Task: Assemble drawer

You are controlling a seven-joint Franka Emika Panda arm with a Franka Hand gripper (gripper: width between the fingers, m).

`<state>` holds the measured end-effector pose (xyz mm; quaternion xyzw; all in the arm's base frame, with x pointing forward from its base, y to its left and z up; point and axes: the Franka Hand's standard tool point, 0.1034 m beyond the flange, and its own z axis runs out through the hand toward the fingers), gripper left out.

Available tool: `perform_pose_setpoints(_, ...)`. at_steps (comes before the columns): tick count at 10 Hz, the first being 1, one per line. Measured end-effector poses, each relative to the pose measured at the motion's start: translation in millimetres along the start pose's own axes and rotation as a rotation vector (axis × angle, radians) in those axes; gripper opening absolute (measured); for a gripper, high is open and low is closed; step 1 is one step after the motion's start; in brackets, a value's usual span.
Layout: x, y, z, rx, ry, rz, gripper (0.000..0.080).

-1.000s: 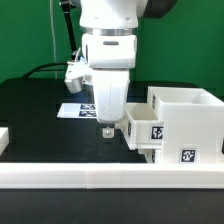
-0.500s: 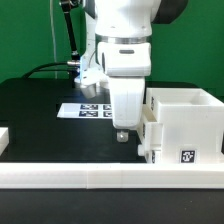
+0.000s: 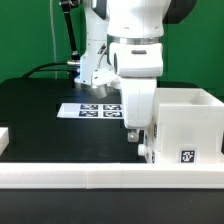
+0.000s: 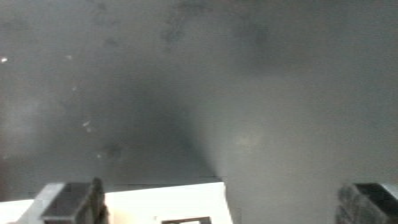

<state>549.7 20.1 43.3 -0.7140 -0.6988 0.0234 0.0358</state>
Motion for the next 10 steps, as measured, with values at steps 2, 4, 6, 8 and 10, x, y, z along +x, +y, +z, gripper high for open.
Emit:
perform_pose_setpoints(2, -25.1, -0.6, -1.2, 0.007, -0.005, -0.009, 0.0649)
perform_pose_setpoints(4, -50.5, 1.6, -14.4, -0.004, -0.014, 0.014, 0.0649)
perform_pose_setpoints(6, -62.7, 3.3, -28.4, -0.063, -0.014, 0.038, 0.0649)
perform_pose_setpoints(8, -61.7, 0.5, -24.6, -0.055, -0.012, 0.037, 0.0649)
perform_pose_setpoints(10, -62.1, 0.4, -24.3, -0.055, -0.012, 0.038, 0.0649)
